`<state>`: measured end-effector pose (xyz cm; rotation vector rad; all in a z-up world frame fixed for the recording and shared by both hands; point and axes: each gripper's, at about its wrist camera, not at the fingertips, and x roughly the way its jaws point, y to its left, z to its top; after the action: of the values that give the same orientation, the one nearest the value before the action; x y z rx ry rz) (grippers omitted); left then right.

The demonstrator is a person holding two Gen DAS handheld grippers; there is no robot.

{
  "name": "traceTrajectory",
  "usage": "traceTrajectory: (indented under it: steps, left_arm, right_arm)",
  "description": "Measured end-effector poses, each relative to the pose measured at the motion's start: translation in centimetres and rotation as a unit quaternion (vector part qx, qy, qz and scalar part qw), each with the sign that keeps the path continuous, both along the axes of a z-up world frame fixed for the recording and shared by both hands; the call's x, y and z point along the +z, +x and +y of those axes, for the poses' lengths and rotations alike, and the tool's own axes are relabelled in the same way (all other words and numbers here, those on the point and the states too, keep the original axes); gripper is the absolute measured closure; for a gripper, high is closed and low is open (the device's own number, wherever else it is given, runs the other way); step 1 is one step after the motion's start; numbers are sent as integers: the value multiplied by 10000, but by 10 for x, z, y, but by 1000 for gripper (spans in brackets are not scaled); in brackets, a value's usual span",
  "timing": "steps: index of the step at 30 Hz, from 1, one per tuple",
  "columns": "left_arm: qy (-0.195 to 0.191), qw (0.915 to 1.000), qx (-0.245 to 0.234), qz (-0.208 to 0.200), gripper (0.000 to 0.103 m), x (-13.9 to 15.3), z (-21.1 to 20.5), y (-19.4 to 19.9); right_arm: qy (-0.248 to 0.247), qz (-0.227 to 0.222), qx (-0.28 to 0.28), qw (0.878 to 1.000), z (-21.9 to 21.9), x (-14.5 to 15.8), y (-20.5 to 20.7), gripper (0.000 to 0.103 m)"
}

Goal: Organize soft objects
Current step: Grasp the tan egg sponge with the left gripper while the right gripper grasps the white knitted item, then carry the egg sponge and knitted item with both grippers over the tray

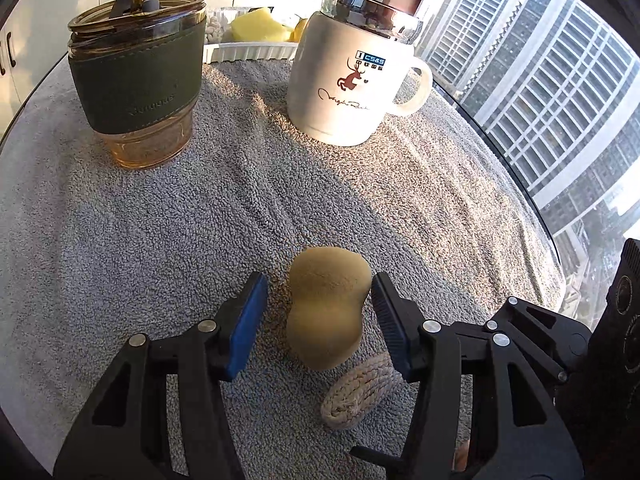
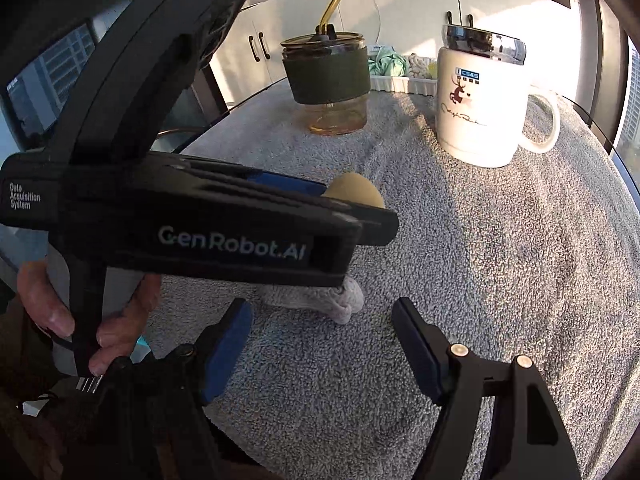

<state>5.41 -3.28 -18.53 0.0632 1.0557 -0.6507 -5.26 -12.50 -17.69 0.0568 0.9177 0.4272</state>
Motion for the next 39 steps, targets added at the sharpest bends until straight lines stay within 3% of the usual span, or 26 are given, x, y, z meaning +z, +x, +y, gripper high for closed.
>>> traceTrajectory:
  steps: [2, 5, 9, 13, 17, 25, 39]
  left_arm:
    - [-98, 9999, -52, -52, 68, 3, 3, -2]
    - [60, 9995, -52, -290, 69, 7, 2, -8]
    - [-123, 9996, 64, -245, 69, 9, 10, -7]
    - [-261, 9992, 246, -184, 69, 11, 17, 0]
    - [-395, 9984, 341, -194, 70, 13, 24, 2]
    - [-316, 9977, 512, -314, 70, 14, 35, 3]
    - [6, 9924, 1068, -606, 70, 18, 84, 20]
  right_arm:
    - [31, -31, -6, 10000, 4, -1, 6, 27]
    - [42, -69, 5, 10000, 7, -2, 11, 27]
    - [179, -103, -13, 9998, 5, -2, 14, 28]
    - [132, -102, 2, 9999, 7, -3, 18, 45]
    - [152, -23, -21, 9999, 5, -1, 16, 48]
    - [89, -117, -258, 9996, -10, 12, 4, 48]
    - [-334, -146, -1381, 9898, -90, 26, 4, 48]
